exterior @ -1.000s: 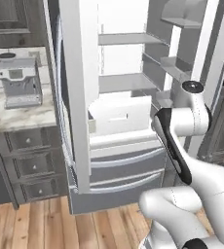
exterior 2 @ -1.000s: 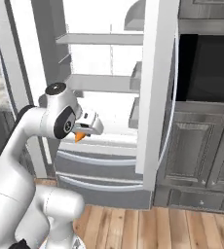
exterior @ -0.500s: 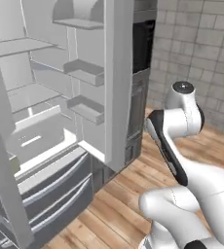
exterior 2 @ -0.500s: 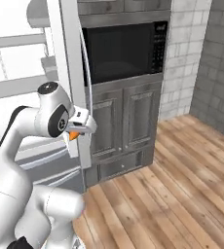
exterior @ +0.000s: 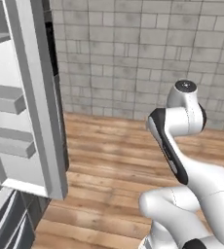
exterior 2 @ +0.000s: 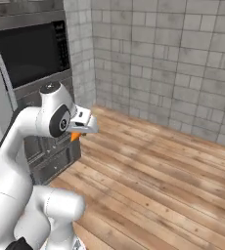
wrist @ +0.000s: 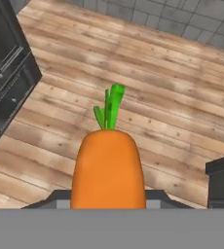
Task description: Take the cheese, fish, and carrot from the fridge and place them on the plate on the dining counter to create an appetizer plate.
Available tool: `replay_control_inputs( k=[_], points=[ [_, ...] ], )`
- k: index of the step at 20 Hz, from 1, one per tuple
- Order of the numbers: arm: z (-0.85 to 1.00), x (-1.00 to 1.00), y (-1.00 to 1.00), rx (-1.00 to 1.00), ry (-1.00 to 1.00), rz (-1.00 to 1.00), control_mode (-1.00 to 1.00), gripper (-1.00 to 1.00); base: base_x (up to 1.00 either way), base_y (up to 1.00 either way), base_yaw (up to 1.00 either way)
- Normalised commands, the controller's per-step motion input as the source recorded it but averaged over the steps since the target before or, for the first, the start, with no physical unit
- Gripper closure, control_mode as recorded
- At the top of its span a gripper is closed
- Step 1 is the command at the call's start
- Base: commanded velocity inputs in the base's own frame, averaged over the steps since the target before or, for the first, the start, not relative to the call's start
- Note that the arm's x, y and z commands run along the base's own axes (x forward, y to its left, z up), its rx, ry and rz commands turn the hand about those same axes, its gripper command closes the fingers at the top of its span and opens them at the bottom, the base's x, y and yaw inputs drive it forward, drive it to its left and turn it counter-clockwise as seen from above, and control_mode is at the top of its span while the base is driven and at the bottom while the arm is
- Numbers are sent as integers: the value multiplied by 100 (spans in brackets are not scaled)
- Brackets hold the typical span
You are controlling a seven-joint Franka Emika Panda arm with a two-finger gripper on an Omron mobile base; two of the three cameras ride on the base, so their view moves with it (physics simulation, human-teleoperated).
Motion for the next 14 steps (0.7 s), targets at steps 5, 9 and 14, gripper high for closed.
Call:
replay_control_inputs(
  k=[5, 9, 14],
  points=[
    [0, 0, 0, 0, 0, 0, 100, 100, 79, -16, -56],
    [0, 0, 0, 0, 0, 0, 100, 100, 100, 0, -49],
    [0, 0, 0, 0, 0, 0, 100, 100, 100, 2, -45]
  ],
)
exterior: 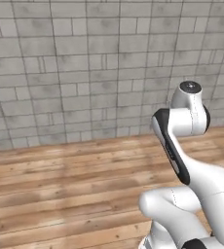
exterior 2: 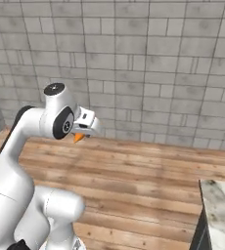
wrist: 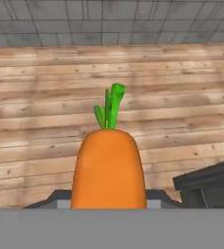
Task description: Take the cheese, fish, and carrot from the fridge and place them on the plate on the dining counter to create an appetizer plate.
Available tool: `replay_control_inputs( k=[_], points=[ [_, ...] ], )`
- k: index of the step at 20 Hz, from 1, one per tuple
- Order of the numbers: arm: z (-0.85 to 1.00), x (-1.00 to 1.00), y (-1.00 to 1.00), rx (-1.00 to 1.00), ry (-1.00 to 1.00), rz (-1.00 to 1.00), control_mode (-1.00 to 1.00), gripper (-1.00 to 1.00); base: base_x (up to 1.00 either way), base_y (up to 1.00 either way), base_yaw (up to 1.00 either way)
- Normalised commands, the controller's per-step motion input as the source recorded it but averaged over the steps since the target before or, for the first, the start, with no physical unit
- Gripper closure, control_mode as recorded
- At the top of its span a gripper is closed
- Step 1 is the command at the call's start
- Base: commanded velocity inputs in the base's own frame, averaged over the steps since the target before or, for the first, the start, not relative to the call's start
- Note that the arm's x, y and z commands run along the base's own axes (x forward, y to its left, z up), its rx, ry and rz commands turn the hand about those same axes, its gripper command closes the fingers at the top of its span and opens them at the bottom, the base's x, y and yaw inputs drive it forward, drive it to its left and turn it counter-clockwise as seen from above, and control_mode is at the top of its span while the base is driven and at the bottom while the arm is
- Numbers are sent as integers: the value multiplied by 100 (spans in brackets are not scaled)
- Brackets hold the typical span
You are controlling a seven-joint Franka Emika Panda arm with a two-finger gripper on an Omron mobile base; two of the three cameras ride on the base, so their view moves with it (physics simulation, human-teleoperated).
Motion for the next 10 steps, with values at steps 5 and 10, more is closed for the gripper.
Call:
replay_control_inputs(
  k=[5, 10],
  points=[
    [0, 0, 0, 0, 0, 0, 100, 100, 100, 19, -48],
    [0, 0, 0, 0, 0, 0, 100, 100, 99, 22, -55]
  ],
)
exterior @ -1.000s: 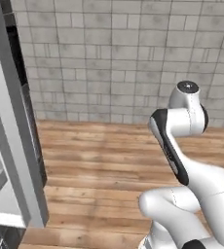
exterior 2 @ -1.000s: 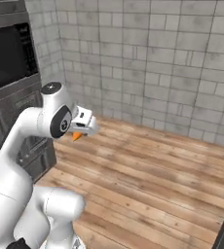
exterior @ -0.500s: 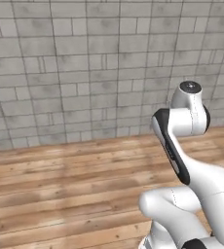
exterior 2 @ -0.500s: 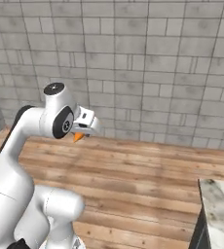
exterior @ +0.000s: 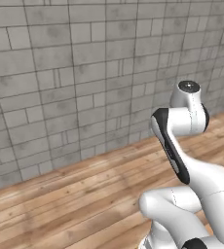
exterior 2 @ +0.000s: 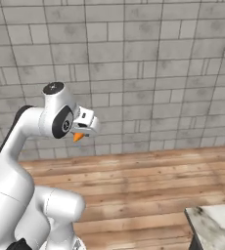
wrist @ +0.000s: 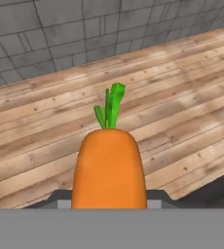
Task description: Take the cheese, fish, and carrot from the fridge and place them on the plate on the dining counter to create an appetizer plate.
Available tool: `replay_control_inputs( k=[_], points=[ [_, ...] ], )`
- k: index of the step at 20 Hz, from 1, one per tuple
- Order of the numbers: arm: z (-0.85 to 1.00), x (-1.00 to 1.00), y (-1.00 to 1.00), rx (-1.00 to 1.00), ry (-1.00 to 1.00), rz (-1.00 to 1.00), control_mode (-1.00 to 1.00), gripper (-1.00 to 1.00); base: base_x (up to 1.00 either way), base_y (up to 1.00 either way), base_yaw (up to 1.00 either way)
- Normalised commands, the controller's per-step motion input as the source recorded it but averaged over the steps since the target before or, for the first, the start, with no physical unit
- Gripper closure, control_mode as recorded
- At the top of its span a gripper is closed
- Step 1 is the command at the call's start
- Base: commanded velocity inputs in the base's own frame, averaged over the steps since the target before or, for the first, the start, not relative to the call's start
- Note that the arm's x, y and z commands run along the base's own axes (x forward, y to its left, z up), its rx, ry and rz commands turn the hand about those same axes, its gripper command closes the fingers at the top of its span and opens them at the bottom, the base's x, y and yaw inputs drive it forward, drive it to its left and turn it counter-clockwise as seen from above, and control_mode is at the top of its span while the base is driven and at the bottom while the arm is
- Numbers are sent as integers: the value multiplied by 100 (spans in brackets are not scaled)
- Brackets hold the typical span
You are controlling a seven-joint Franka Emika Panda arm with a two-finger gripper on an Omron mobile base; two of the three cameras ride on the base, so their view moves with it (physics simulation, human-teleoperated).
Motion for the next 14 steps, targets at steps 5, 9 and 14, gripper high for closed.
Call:
replay_control_inputs(
  k=[5, 9, 14],
  points=[
    [0, 0, 0, 0, 0, 0, 100, 100, 92, 25, -59],
    [0, 0, 0, 0, 0, 0, 100, 100, 92, 24, -60],
    [0, 0, 0, 0, 0, 0, 100, 100, 90, 19, -60]
  ],
)
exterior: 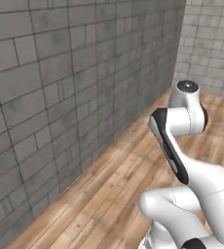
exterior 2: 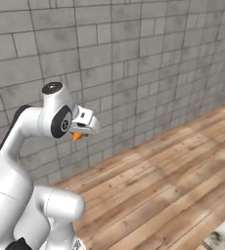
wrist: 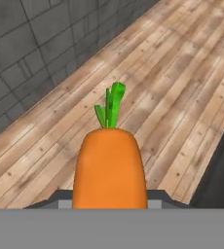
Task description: Take the cheese, fish, and carrot from the fridge and place them on the plate on the dining counter to create an appetizer plate.
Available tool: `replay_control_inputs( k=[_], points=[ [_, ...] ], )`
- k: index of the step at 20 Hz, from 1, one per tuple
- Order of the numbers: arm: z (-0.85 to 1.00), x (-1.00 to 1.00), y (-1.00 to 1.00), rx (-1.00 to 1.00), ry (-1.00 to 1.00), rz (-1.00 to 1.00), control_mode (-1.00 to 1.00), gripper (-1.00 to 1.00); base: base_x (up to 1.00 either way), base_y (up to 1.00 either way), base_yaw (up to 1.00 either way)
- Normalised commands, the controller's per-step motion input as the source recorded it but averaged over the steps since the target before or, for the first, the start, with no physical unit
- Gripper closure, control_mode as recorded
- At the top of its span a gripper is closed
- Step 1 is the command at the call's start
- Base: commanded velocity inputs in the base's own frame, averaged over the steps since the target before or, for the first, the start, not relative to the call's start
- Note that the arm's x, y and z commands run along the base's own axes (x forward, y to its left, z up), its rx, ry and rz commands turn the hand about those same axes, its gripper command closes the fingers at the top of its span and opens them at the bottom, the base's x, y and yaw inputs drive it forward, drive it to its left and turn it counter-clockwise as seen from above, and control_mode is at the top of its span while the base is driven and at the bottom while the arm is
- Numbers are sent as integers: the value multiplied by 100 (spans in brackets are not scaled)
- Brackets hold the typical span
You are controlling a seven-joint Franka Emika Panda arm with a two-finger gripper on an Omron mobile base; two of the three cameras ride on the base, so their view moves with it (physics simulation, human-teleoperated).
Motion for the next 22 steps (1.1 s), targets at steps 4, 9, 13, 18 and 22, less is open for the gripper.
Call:
replay_control_inputs(
  k=[4, 9, 13, 18, 22],
  points=[
    [0, 0, 0, 0, 0, 0, 100, 100, 86, 13, -61],
    [0, 0, 0, 0, 0, 0, 100, 100, 85, 14, -60],
    [0, 0, 0, 0, 0, 0, 100, 100, 87, 14, -59],
    [0, 0, 0, 0, 0, 0, 100, 100, 87, 9, -59],
    [0, 0, 0, 0, 0, 0, 100, 100, 86, 8, -59]
  ],
)
